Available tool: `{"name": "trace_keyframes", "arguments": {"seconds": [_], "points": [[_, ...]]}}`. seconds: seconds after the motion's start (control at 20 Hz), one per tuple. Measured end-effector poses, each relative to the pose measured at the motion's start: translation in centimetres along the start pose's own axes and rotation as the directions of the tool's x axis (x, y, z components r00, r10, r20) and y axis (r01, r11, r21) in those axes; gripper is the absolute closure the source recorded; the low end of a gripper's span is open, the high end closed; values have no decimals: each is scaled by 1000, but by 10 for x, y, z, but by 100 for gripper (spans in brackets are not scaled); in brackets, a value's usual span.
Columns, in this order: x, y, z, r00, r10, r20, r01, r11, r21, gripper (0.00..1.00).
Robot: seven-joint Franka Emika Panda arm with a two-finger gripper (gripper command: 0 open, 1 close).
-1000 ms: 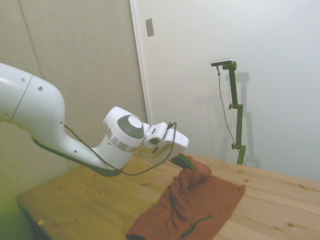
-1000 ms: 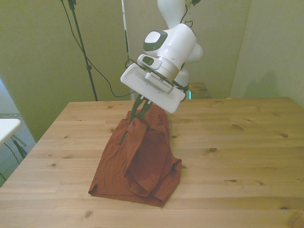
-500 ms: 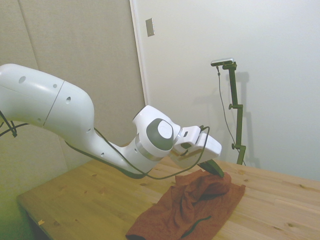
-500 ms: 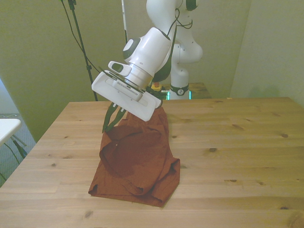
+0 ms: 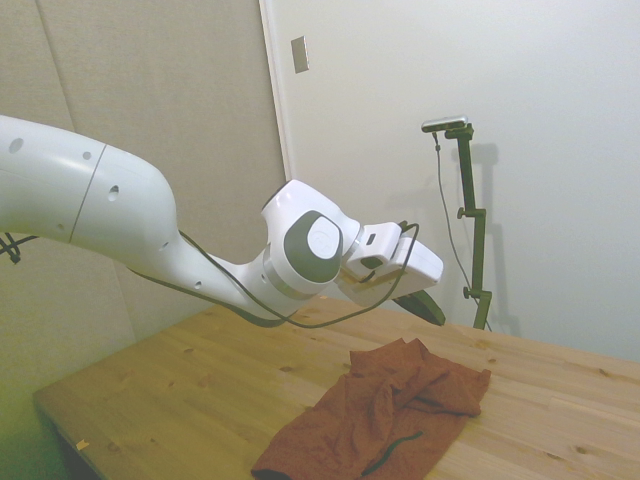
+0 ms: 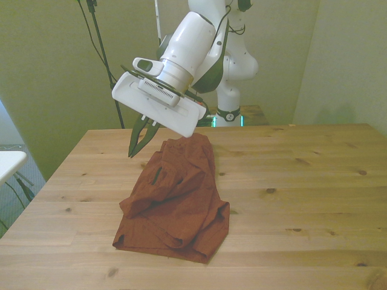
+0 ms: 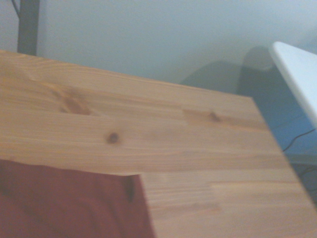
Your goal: Fold the shorts
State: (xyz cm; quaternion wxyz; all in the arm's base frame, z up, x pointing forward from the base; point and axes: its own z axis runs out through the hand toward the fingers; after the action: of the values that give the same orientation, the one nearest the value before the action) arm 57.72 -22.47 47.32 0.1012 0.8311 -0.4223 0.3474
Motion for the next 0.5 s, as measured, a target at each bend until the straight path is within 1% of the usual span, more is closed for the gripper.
{"name": "trace_keyframes", "arguments": {"seconds": [0.1,0.2,0.25,0.35,0.5], "points": [[-29,-3,-10,994,36,100,-40,998,40,0],[-64,2,-25,973,67,222,-81,995,52,0],[-81,8,-35,955,78,287,-96,994,49,0],[-110,20,-60,907,83,412,-117,991,57,0],[-144,31,-99,826,48,561,-131,986,108,0]]}}
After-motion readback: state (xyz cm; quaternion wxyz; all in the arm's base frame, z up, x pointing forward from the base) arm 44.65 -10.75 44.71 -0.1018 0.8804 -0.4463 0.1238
